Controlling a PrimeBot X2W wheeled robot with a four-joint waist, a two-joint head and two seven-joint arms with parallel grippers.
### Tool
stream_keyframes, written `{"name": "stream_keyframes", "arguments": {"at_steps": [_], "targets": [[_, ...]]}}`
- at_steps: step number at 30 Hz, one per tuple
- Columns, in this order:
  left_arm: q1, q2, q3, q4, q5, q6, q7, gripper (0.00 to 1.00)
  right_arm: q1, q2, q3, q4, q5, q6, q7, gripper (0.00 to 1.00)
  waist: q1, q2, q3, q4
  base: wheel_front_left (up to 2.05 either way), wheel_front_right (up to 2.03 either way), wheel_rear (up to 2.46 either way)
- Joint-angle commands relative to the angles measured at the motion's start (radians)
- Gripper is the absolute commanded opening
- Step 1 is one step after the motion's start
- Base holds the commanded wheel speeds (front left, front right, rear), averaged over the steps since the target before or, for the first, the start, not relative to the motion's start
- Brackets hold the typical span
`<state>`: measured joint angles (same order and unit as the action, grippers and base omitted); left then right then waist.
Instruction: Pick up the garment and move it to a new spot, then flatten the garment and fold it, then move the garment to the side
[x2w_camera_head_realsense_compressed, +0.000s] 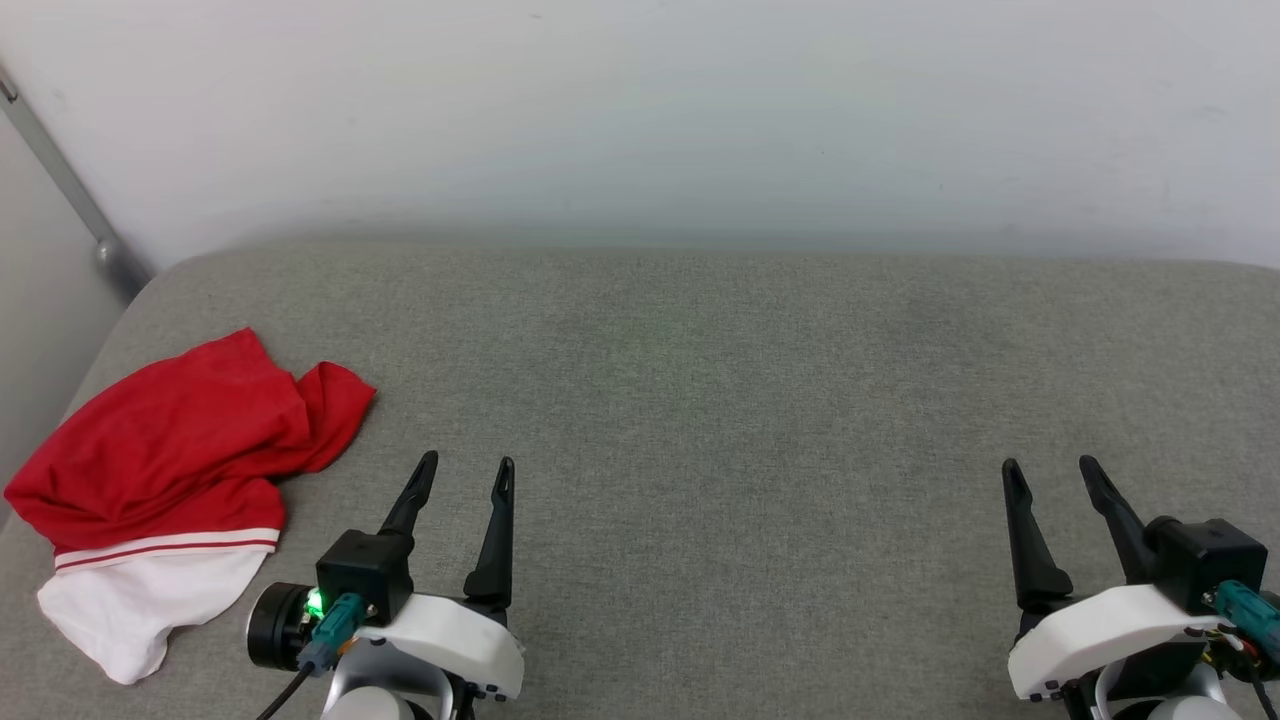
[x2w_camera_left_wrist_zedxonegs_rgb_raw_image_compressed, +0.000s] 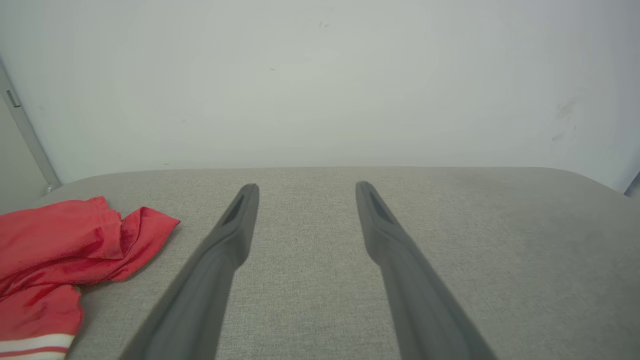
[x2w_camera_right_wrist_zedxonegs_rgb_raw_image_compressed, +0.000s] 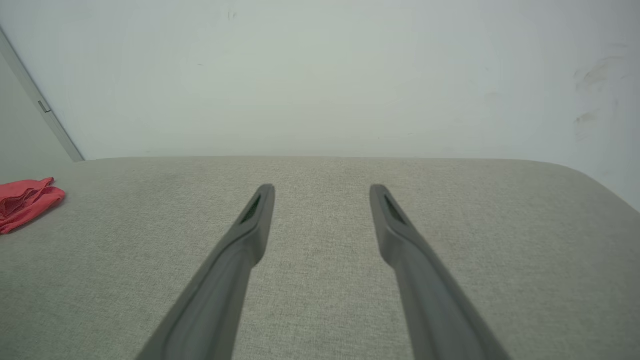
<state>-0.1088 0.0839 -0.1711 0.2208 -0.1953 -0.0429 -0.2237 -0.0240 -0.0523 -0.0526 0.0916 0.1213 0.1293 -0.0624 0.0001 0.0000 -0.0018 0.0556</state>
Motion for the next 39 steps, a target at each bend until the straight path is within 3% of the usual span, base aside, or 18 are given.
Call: {"name": "stream_keyframes", "arguments": {"at_steps": [1, 20, 30, 39], "targets": [[-0.014, 0.001, -0.003, -0.001, 0.021, 0.004, -0.008, 1.00, 0.006, 0.002, 0.000, -0.009, -0.024, 0.002, -0.007, 1.00, -0.0001, 0.0000, 0.000, 0.001, 0.00, 0.00, 0.00], [-0.012, -0.017, 0.010, 0.036, 0.106, -0.009, -0.043, 1.00, 0.019, 0.003, -0.013, -0.006, -0.089, 0.001, -0.034, 1.00, -0.0001, 0.0000, -0.004, 0.013, 0.00, 0.00, 0.00], [-0.017, -0.027, 0.031, 0.055, 0.078, -0.016, -0.042, 1.00, 0.026, 0.003, -0.029, 0.009, -0.053, 0.001, -0.045, 1.00, -0.0001, 0.0000, -0.004, 0.022, 0.00, 0.00, 0.00], [-0.035, -0.030, 0.049, 0.077, 0.058, -0.015, -0.042, 1.00, 0.024, 0.003, -0.017, -0.007, -0.061, 0.001, -0.043, 1.00, -0.0001, 0.0000, 0.004, 0.108, 0.00, 0.00, 0.00]]}}
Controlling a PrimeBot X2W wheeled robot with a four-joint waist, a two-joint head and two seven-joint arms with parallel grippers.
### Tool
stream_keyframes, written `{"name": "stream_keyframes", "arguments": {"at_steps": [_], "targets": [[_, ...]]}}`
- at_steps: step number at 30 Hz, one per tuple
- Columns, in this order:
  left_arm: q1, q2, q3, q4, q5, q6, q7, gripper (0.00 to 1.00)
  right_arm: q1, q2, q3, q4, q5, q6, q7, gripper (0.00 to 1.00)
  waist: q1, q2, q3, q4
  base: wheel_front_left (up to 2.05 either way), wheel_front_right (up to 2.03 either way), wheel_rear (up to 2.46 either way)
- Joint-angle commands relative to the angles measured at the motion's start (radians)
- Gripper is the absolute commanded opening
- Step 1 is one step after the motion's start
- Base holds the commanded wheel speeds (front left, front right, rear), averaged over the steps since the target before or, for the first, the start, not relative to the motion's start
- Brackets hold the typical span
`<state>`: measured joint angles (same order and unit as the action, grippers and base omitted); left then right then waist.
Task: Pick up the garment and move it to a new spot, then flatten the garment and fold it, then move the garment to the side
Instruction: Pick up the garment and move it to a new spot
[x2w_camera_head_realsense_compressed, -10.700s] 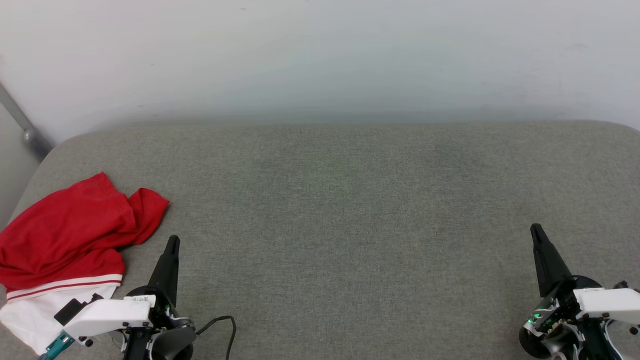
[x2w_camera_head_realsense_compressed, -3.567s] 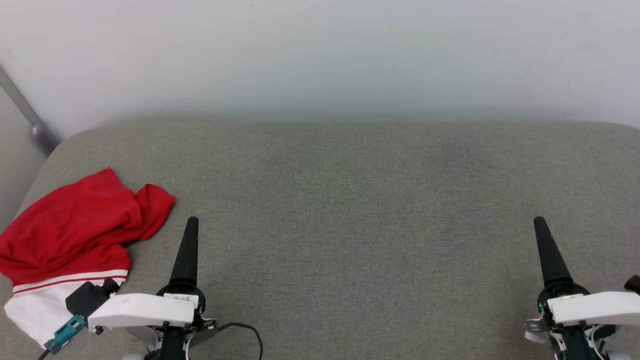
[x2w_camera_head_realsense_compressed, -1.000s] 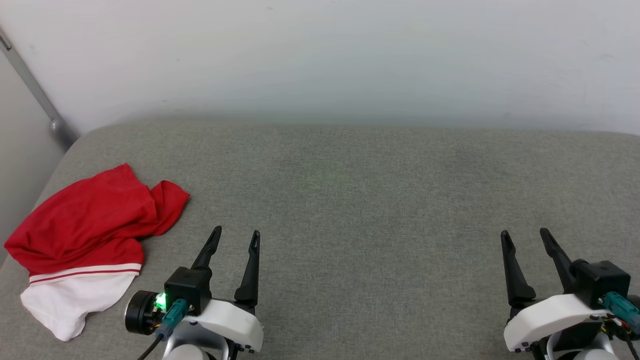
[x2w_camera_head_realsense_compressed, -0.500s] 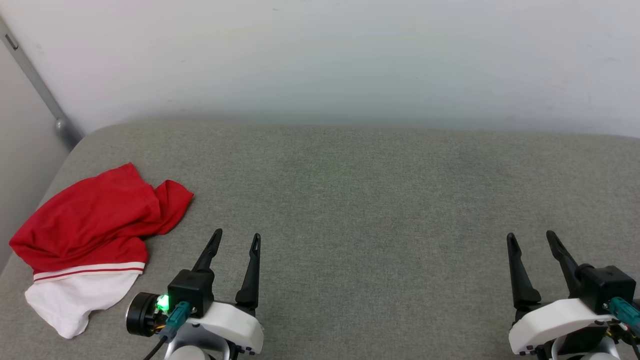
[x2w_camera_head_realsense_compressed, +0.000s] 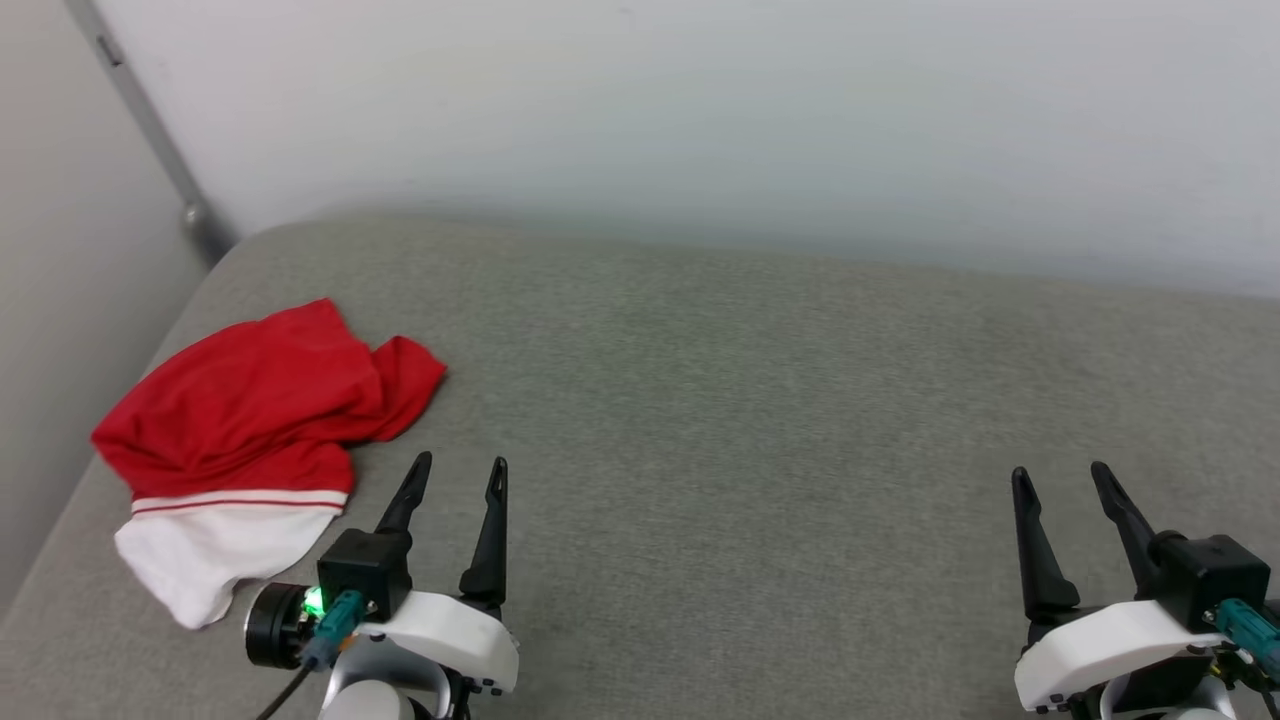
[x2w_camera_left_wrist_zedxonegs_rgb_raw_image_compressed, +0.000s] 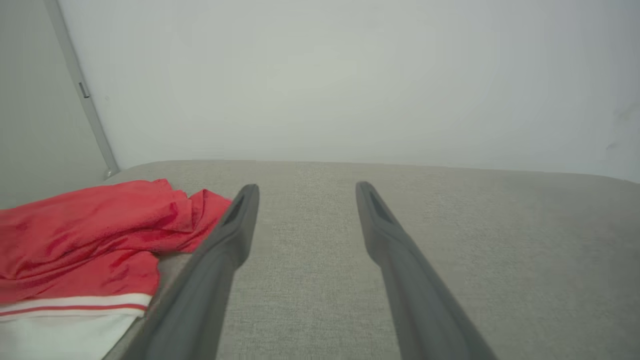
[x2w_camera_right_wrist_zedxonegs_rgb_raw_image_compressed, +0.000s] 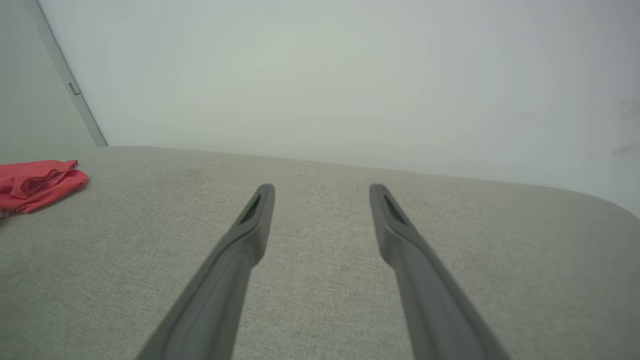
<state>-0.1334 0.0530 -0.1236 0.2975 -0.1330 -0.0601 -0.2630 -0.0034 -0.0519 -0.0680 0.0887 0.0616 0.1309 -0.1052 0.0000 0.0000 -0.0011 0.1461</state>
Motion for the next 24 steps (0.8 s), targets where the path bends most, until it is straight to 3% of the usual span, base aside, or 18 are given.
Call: {"name": "stream_keyframes", "arguments": {"at_steps": [1, 17, 24], "targets": [[-0.013, 0.001, 0.004, 0.004, -0.006, 0.001, -0.003, 1.00, 0.003, 0.002, 0.001, -0.006, -0.004, 0.000, 0.001, 1.00, 0.0000, 0.0000, 0.004, 0.034, 0.00, 0.00, 0.00], [-0.005, -0.003, 0.102, 0.015, -0.034, 0.019, -0.003, 1.00, -0.027, 0.002, 0.100, -0.042, 0.007, 0.000, 0.014, 1.00, 0.0000, 0.0000, 0.022, 0.311, 0.00, 0.00, 0.00], [0.006, -0.003, 0.123, 0.006, -0.042, 0.015, -0.003, 1.00, -0.035, 0.001, 0.116, -0.044, 0.009, 0.000, 0.014, 1.00, 0.0000, 0.0000, 0.025, 0.364, 0.00, 0.00, 0.00]]}}
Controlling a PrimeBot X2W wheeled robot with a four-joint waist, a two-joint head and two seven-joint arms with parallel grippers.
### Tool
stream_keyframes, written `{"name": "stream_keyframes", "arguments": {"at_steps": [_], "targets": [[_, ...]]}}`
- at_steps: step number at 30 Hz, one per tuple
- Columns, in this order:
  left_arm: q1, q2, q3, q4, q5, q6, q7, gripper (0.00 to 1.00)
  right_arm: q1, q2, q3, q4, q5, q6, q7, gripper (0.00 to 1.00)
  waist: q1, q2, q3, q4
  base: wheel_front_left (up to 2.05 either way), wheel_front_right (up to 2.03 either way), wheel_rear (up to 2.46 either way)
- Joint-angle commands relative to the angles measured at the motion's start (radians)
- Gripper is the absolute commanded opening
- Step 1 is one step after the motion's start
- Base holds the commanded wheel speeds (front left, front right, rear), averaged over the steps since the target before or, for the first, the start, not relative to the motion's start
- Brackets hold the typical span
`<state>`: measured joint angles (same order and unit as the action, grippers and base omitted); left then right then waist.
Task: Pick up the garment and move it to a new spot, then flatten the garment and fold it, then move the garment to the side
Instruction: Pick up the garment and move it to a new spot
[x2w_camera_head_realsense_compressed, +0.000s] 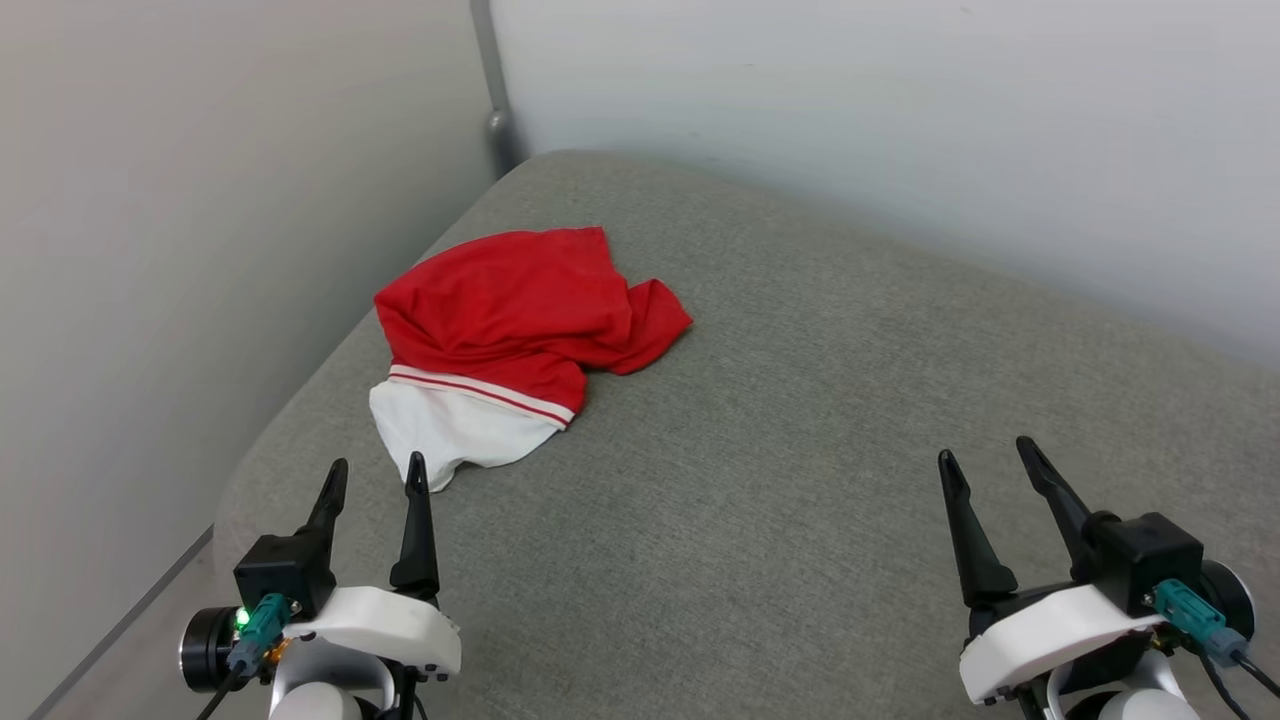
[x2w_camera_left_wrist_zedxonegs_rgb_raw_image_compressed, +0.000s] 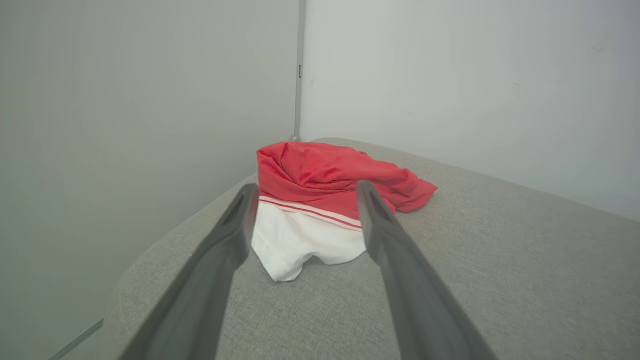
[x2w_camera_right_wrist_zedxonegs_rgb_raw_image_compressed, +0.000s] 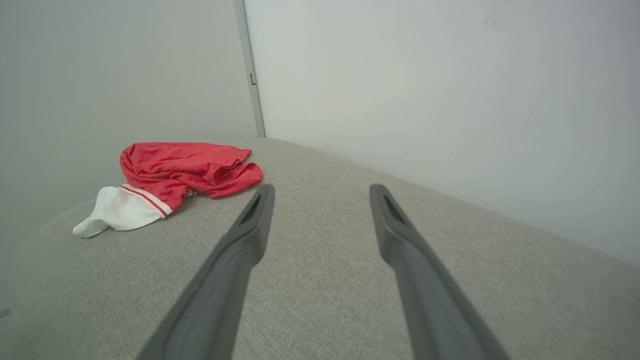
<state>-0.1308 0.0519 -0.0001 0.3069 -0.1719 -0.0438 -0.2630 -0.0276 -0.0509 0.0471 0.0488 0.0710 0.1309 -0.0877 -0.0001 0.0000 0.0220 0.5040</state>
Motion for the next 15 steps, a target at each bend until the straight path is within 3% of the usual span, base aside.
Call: {"name": "stream_keyframes", "arguments": {"at_steps": [1, 15], "targets": [[0.004, -0.002, 0.001, -0.003, -0.004, -0.004, -0.003, 1.00, -0.012, 0.000, 0.001, -0.004, -0.003, 0.000, -0.003, 1.00, 0.0001, 0.0000, 0.003, 0.009, 0.00, 0.00, 0.00], [-0.073, -0.002, 0.013, -0.034, 0.003, -0.004, -0.003, 1.00, -0.031, 0.000, 0.006, -0.008, -0.010, 0.000, 0.008, 1.00, 0.0001, 0.0000, 0.029, -0.020, 0.00, 0.00, 0.00]]}}
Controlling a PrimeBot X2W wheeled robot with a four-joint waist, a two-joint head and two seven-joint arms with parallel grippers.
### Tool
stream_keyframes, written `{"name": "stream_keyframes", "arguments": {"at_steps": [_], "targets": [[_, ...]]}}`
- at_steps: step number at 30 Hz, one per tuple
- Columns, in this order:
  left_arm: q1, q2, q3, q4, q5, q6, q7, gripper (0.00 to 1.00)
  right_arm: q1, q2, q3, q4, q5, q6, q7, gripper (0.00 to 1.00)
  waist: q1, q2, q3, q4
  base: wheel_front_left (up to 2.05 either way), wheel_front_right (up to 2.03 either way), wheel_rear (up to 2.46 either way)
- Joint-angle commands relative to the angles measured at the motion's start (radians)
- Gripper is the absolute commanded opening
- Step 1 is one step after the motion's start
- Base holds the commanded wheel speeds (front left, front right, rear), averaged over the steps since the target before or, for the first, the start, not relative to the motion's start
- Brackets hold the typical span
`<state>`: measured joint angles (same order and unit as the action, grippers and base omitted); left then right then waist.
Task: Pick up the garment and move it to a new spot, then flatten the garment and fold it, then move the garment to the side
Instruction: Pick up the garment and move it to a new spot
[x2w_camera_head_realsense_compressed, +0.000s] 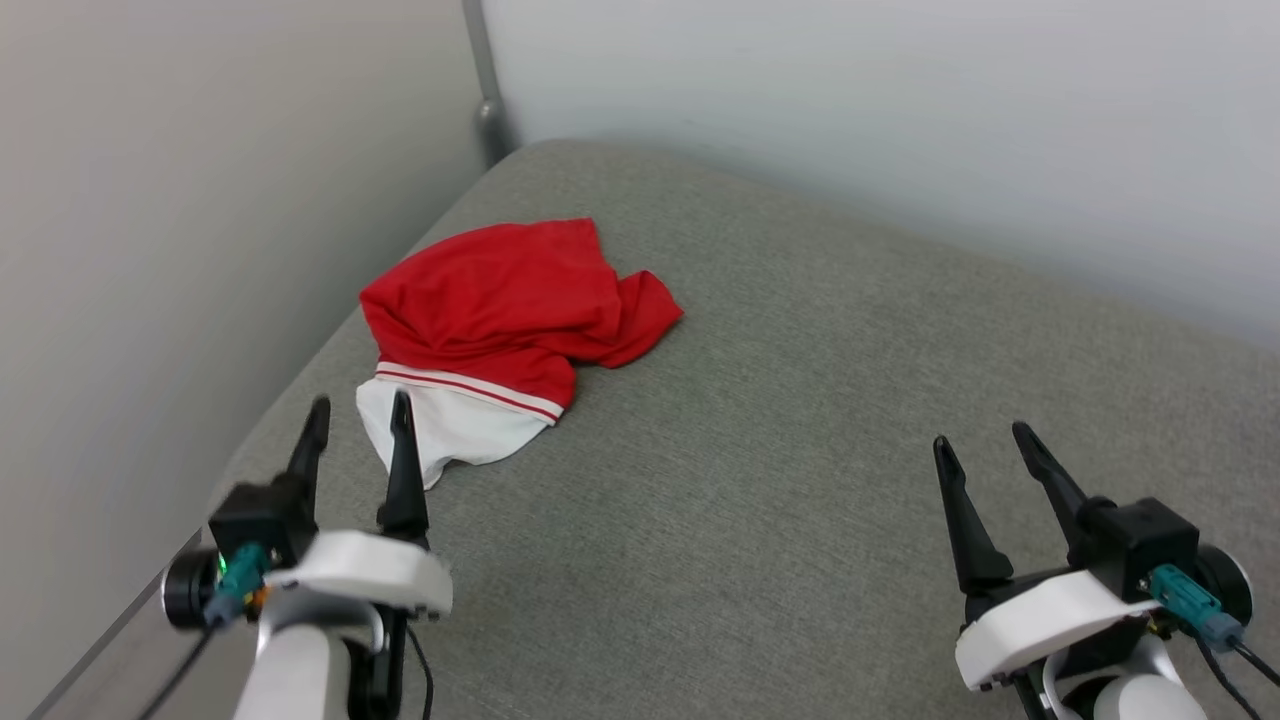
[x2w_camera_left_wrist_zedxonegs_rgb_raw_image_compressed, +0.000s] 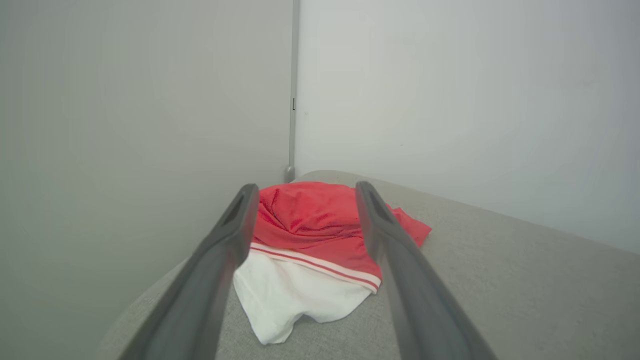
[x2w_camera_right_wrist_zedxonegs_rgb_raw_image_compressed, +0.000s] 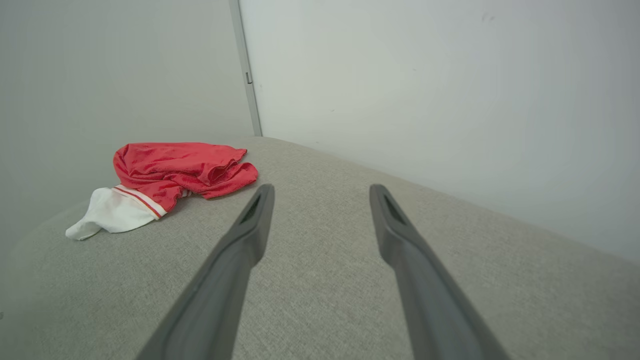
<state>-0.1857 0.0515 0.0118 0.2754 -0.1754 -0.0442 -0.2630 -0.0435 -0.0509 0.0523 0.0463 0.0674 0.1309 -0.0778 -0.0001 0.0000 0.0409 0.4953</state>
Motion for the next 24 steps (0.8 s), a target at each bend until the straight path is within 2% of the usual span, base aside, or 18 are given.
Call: {"name": "stream_keyframes", "arguments": {"at_steps": [1, 6, 11, 18, 24], "targets": [[-0.042, 0.001, 0.010, -0.005, 0.003, -0.008, -0.003, 1.00, -0.022, 0.000, 0.007, -0.012, -0.014, 0.000, 0.006, 1.00, 0.0001, 0.0000, 0.025, -0.024, 0.00, 0.00, 0.00], [-0.227, 0.045, 0.047, 0.058, -0.024, -0.030, 0.002, 1.00, -0.066, 0.000, 0.036, -0.034, -0.042, 0.000, 0.033, 1.00, 0.0001, 0.0000, 0.113, -0.104, 0.00, 0.00, 0.00], [-0.448, 0.155, 0.075, 0.147, -0.071, -0.061, 0.103, 1.00, -0.128, 0.000, 0.057, -0.065, -0.062, 0.000, 0.045, 1.00, 0.0001, 0.0000, 0.239, -0.210, 0.00, 0.00, 0.00], [-0.630, 0.340, 0.068, 0.313, -0.189, -0.084, 0.414, 1.00, -0.195, -0.001, 0.072, -0.065, -0.068, 0.000, 0.022, 1.00, 0.0001, 0.0000, 0.382, -0.331, 0.00, 0.00, 0.00], [-0.606, 0.474, 0.021, 0.412, -0.372, -0.086, 0.726, 1.00, -0.220, 0.000, 0.068, -0.037, -0.055, 0.000, -0.011, 1.00, 0.0001, 0.0000, 0.445, -0.388, 0.00, 0.00, 0.00]]}}
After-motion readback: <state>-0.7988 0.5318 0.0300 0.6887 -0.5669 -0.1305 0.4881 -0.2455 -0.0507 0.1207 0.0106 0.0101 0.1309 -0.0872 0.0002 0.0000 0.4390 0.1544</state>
